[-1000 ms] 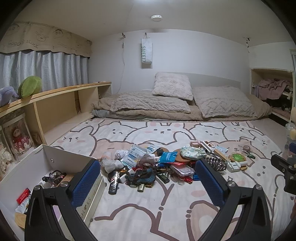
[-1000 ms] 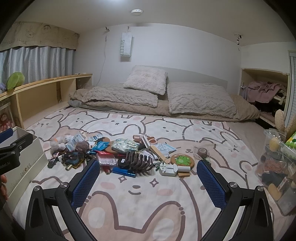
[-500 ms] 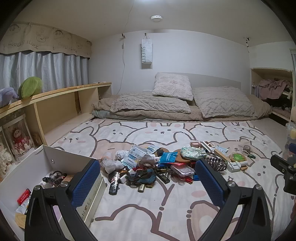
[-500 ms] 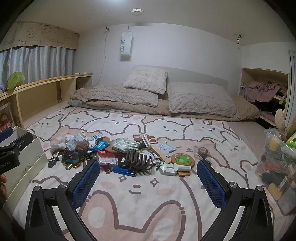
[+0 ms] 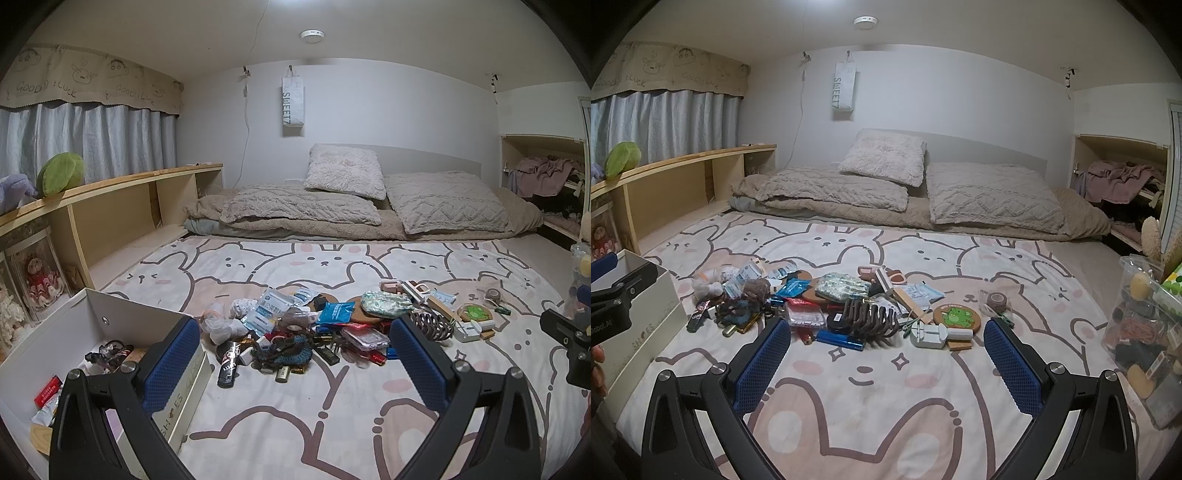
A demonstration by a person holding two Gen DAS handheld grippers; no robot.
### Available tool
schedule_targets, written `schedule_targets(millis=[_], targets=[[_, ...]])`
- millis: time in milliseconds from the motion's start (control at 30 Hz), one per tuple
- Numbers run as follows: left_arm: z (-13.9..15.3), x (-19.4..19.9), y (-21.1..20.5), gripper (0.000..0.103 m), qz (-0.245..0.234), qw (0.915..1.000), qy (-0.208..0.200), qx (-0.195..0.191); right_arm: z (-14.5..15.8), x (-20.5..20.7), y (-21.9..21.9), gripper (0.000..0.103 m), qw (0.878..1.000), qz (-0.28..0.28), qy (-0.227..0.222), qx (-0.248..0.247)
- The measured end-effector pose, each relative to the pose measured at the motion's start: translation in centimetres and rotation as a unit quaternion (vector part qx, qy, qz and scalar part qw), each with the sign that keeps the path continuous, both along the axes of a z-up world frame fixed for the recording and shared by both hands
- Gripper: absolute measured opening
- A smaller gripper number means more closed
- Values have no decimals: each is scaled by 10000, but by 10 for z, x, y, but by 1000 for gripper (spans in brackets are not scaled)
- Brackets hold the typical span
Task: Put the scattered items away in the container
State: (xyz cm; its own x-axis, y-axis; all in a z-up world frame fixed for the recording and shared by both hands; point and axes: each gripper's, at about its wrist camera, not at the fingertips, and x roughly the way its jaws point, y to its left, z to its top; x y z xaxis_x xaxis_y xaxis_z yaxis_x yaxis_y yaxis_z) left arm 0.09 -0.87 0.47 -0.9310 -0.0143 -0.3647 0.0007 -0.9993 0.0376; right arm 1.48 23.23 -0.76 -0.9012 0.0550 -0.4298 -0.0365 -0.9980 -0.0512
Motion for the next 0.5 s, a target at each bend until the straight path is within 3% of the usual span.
schedule_targets(millis=[500], targets=[[0,0,1,103,13,10000,-32,2,1,-1,-1,103,10000,15,-29,20]])
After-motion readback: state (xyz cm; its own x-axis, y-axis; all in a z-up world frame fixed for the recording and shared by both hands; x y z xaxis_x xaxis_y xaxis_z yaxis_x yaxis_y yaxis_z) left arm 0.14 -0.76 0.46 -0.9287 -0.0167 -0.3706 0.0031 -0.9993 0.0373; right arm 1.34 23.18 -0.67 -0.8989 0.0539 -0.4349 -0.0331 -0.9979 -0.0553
